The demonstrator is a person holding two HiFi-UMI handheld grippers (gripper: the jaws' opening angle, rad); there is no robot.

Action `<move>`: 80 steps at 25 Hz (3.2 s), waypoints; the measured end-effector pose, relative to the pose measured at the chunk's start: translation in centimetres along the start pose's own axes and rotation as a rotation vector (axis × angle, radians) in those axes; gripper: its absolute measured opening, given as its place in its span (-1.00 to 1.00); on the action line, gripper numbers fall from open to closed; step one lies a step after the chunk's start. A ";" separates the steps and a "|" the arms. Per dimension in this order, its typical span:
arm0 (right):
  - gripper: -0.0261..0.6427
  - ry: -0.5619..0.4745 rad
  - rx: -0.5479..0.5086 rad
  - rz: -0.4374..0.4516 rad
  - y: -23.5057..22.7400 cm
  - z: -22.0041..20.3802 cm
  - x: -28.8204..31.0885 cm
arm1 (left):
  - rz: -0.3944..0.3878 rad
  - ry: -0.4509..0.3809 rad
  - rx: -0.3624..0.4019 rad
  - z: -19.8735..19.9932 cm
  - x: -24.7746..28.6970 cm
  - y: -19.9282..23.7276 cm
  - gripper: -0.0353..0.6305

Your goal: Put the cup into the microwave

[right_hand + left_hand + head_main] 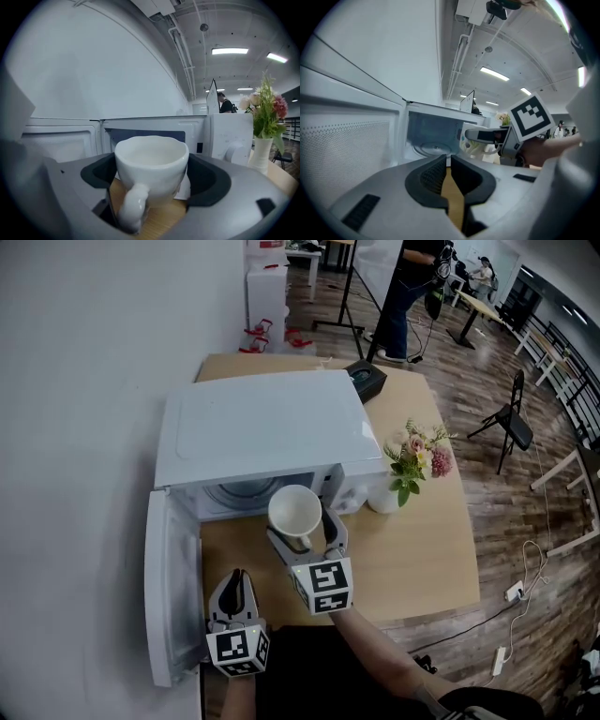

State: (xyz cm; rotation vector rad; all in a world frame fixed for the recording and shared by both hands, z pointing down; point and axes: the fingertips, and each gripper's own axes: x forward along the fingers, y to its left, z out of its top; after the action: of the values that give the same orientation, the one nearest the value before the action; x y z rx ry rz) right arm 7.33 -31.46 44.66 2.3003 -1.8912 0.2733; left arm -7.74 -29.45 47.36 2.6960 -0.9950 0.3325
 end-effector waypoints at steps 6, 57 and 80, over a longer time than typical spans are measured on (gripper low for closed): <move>0.39 -0.003 0.009 0.015 0.7 0.6 2.4 | 0.025 0.009 -0.014 -0.2 0.0 0.8 -0.86; 0.39 0.053 -0.063 0.177 3.0 -3.2 18.1 | 0.131 0.087 -0.083 -2.2 -0.7 3.0 -0.86; 0.39 -0.004 -0.048 0.116 1.8 -1.3 15.0 | 0.094 0.064 -0.056 -1.6 -1.7 2.6 -0.86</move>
State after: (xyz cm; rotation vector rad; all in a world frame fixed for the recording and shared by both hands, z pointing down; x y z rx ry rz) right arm 8.30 -45.82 49.47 2.1660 -2.0135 0.2348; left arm -10.88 -29.83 48.76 2.5778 -1.0977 0.3995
